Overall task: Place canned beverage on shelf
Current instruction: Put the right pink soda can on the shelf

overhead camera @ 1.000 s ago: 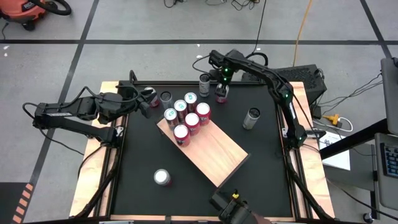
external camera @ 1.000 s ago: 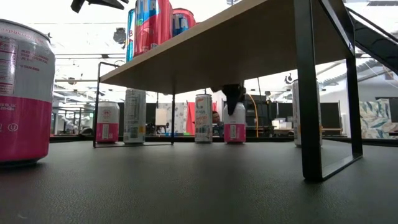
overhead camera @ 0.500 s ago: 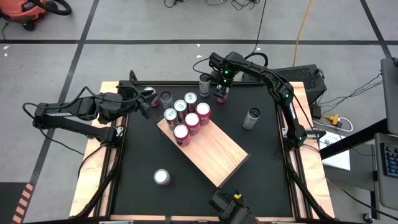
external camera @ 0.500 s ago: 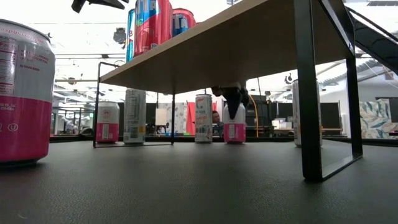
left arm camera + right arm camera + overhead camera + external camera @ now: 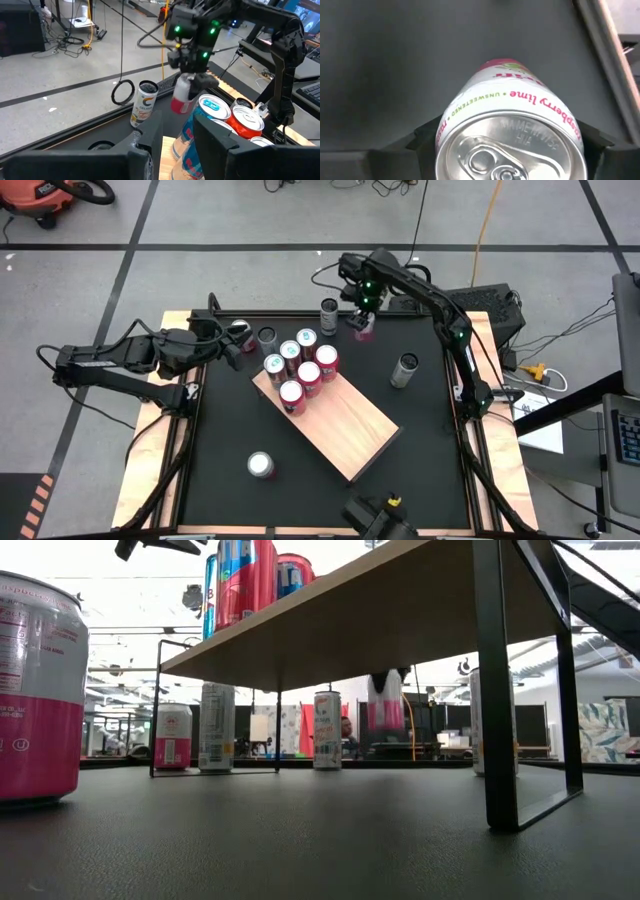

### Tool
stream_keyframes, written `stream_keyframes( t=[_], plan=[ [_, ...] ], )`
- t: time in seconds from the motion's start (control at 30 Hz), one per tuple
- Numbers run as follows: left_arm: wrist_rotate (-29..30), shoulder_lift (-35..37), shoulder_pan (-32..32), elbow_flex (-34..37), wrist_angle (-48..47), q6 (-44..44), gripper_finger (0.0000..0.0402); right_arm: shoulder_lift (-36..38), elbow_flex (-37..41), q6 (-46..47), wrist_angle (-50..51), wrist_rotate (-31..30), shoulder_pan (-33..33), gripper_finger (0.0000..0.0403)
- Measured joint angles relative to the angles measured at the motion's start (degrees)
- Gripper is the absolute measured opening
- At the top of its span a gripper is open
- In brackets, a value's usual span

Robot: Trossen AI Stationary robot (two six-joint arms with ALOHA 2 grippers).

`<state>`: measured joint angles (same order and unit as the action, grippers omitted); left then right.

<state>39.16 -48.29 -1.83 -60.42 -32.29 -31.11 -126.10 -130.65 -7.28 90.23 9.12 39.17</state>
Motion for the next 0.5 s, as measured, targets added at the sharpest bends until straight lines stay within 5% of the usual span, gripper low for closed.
stream_keyframes(
  t=[0.17,0.5],
  plan=[
    [0.01,0.00,0.00,0.00,-0.05,0.37,0.0105,6.40,-1.24,6.12,-1.65,6.27,-0.72,0.0279],
    [0.35,-0.08,-0.01,0.00,0.71,0.41,0.0105,19.61,-1.21,7.49,-0.13,6.23,-4.51,0.0279]
  ],
)
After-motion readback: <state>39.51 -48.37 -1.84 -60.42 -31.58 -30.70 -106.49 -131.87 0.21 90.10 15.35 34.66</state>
